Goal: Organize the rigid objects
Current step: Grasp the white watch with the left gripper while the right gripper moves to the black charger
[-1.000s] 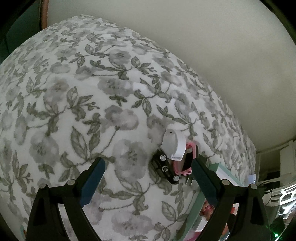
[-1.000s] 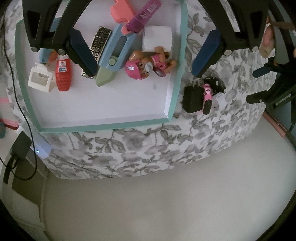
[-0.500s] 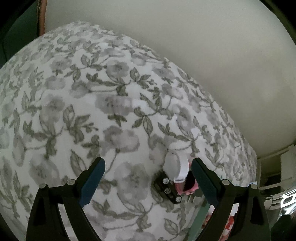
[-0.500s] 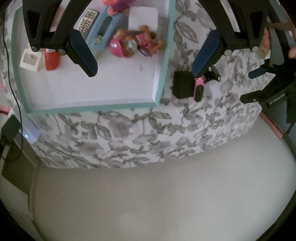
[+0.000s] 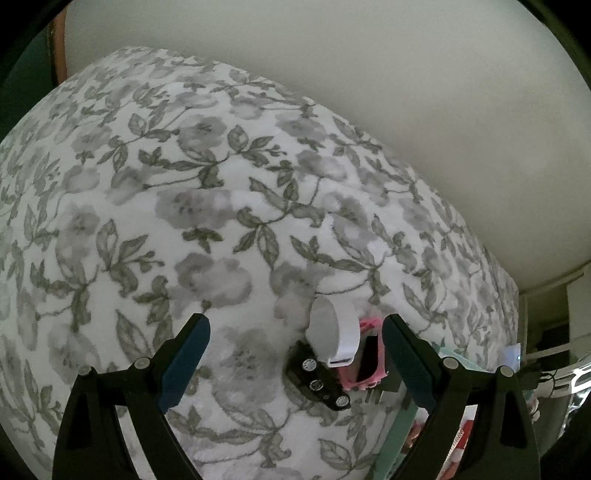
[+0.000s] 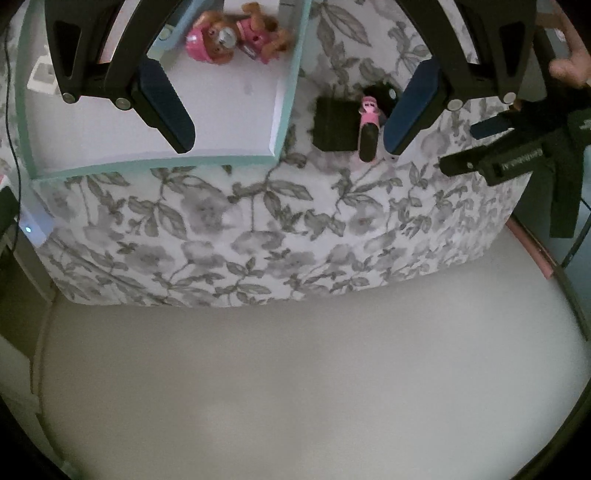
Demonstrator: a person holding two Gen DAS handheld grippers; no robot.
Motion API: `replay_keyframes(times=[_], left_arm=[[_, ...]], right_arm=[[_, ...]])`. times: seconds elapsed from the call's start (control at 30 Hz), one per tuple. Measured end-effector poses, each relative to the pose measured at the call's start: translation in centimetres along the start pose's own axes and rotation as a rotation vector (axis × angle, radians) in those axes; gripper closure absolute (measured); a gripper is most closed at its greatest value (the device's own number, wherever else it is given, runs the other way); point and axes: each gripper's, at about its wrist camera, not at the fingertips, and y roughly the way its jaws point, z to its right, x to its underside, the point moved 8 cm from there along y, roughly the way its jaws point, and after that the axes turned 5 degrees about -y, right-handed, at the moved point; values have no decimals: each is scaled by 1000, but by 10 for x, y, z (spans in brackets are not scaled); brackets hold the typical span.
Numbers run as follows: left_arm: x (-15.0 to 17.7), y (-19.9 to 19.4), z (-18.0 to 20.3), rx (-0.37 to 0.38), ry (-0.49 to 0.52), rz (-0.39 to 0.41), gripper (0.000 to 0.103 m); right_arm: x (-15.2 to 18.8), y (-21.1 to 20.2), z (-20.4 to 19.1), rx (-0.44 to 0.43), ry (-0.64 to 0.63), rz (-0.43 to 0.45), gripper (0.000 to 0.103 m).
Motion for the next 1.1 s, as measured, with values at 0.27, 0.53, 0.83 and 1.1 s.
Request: replay_keyframes(times=[0.27,0.53,0.83,1.1], left_arm=[[-3,17,9,-41,31,-9,9],[-2,40,13,-54,52,-37,9],[8,60,13,-48,66,-91,17],[20,69,23,-23,105,-131,24]], right_arm=[[-9,23,-13,-14,-33,-37,0],[-12,49,-14,0,-73,-60,0],[-16,63,-16,33,-138,-97,0],[-14,61,-1,70,-83,-158,0]])
